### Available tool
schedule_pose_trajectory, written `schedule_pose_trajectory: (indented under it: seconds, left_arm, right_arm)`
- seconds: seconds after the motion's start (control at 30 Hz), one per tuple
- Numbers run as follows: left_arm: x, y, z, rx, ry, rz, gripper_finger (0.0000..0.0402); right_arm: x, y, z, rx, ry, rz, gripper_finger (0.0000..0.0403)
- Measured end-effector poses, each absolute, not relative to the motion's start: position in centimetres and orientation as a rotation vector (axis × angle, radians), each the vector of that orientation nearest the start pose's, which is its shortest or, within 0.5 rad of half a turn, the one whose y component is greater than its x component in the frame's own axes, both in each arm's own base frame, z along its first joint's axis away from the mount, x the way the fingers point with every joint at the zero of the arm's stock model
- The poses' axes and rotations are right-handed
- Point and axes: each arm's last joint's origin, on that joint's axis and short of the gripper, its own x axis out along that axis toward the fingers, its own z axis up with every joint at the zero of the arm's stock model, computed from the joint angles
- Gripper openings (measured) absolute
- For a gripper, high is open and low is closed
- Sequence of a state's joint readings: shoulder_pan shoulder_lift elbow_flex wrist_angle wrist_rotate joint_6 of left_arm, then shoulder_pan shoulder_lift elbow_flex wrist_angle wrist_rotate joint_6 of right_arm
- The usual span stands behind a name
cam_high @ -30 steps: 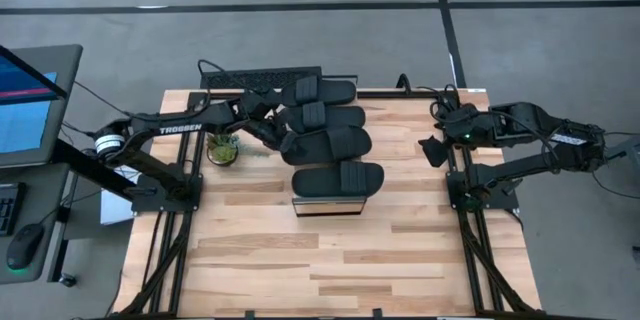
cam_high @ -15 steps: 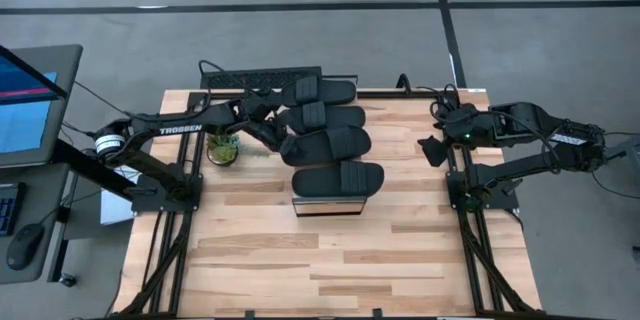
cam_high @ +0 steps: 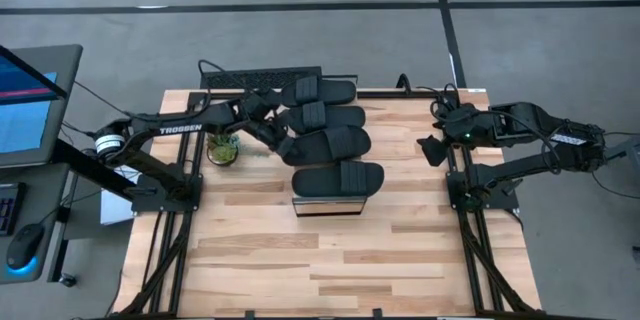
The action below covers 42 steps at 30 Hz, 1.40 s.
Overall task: Pick and place slides into the shelf
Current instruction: Put the black slide on the shelf
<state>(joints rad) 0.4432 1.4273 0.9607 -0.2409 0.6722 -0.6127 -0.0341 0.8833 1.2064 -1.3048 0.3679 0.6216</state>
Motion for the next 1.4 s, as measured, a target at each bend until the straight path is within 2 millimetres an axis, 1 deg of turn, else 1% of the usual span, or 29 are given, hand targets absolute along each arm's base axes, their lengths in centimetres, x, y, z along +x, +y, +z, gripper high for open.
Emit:
schedule_pose_trajectory:
  seconds: [0.17, 0.33, 0.5, 0.7, 1.07, 1.23, 1.4]
  left_arm:
    - [27.4, 11.3, 25.0, -0.972, 0.661, -0.059, 0.0265]
    - [27.4, 11.3, 24.9, -0.93, 0.665, -0.076, 0.0265]
    - [27.0, 11.8, 25.1, -0.905, 0.661, -0.144, 0.0265]
    - [26.2, 13.5, 25.1, -0.929, 0.633, -0.098, 0.0265]
    - [24.7, 16.0, 25.1, -0.922, 0.585, -0.026, 0.0265]
    - [23.6, 17.5, 25.1, -0.976, 0.557, 0.033, 0.0265]
    - [22.3, 18.4, 26.1, -0.993, 0.501, 0.087, 0.0265]
  right_arm:
    - [11.8, -1.5, 36.4, 0.39, 0.813, -0.67, 0.0331]
    - [11.8, -1.5, 36.4, 0.388, 0.811, -0.674, 0.0331]
    - [11.8, -1.5, 36.4, 0.387, 0.81, -0.676, 0.0331]
    - [11.8, -1.5, 36.4, 0.392, 0.808, -0.68, 0.0331]
    - [11.8, -1.5, 36.4, 0.395, 0.807, -0.682, 0.0331]
    - [11.7, -1.6, 36.4, 0.415, 0.778, -0.731, 0.0331]
    - [12.2, -1.7, 36.5, 0.436, 0.745, -0.757, 0.0331]
